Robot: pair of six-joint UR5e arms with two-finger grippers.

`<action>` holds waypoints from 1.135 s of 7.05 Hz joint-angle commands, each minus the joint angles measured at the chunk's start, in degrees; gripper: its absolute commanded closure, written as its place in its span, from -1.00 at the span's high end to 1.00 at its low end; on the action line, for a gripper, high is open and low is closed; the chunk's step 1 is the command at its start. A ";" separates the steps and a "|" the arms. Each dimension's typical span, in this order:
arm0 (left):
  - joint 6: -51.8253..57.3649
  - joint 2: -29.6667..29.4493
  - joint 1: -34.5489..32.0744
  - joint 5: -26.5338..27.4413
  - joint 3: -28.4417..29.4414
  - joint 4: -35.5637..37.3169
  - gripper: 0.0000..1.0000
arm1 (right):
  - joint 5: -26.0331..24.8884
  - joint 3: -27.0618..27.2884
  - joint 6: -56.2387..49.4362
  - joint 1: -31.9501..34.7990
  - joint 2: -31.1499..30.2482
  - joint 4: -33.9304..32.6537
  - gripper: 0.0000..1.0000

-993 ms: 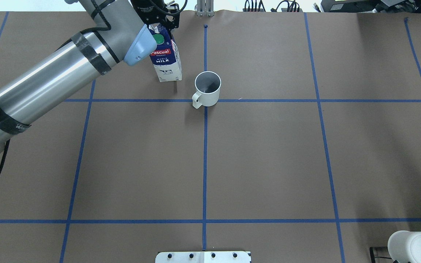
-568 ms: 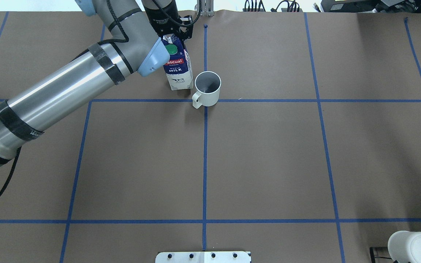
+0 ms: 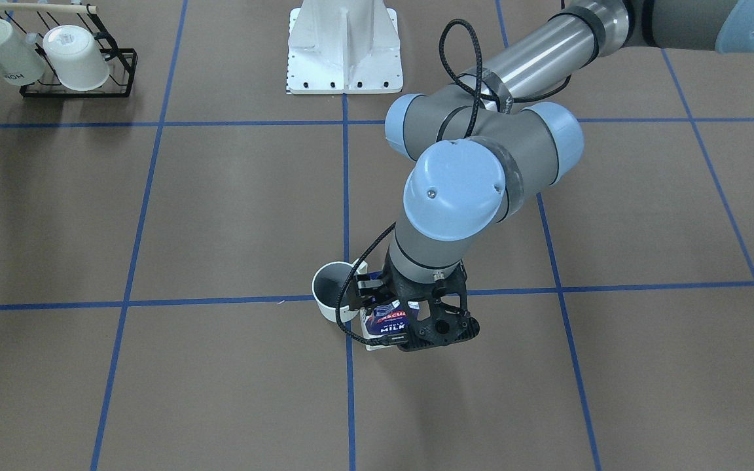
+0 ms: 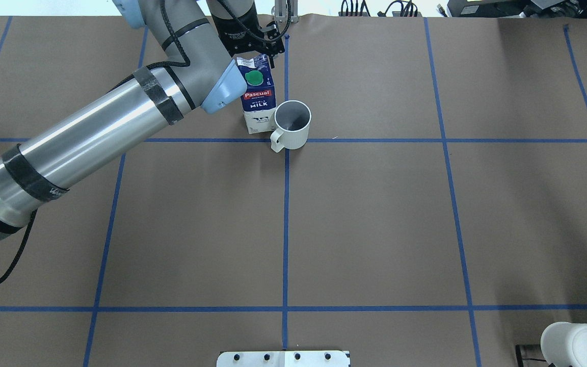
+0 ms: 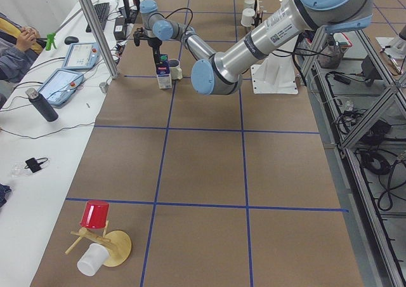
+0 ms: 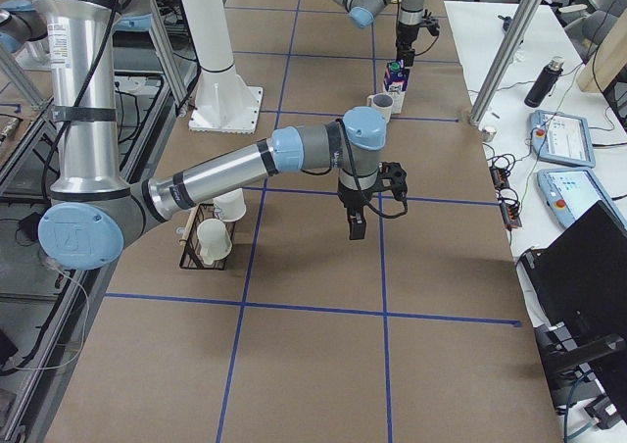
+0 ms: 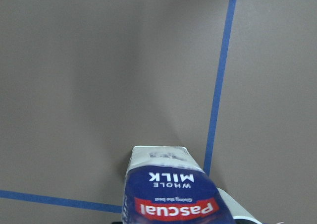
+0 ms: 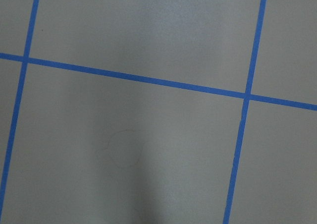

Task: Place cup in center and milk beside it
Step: 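Carry the milk carton beside the mug and set it down, then open the left gripper and withdraw it from the carton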

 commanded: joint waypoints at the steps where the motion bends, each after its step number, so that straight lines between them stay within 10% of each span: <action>1: 0.04 2.12 -2.81 -0.25 -4.14 0.70 0.96 | -0.01 0.07 0.07 -0.01 0.12 0.00 1.00; 5: 20.68 27.82 -9.13 -2.71 -38.71 17.16 0.96 | 0.08 -0.11 0.07 -0.01 0.38 0.00 1.00; 8: 40.30 47.69 -18.52 -2.97 -49.94 17.68 0.96 | 0.08 -0.37 0.07 -0.01 0.56 0.09 1.00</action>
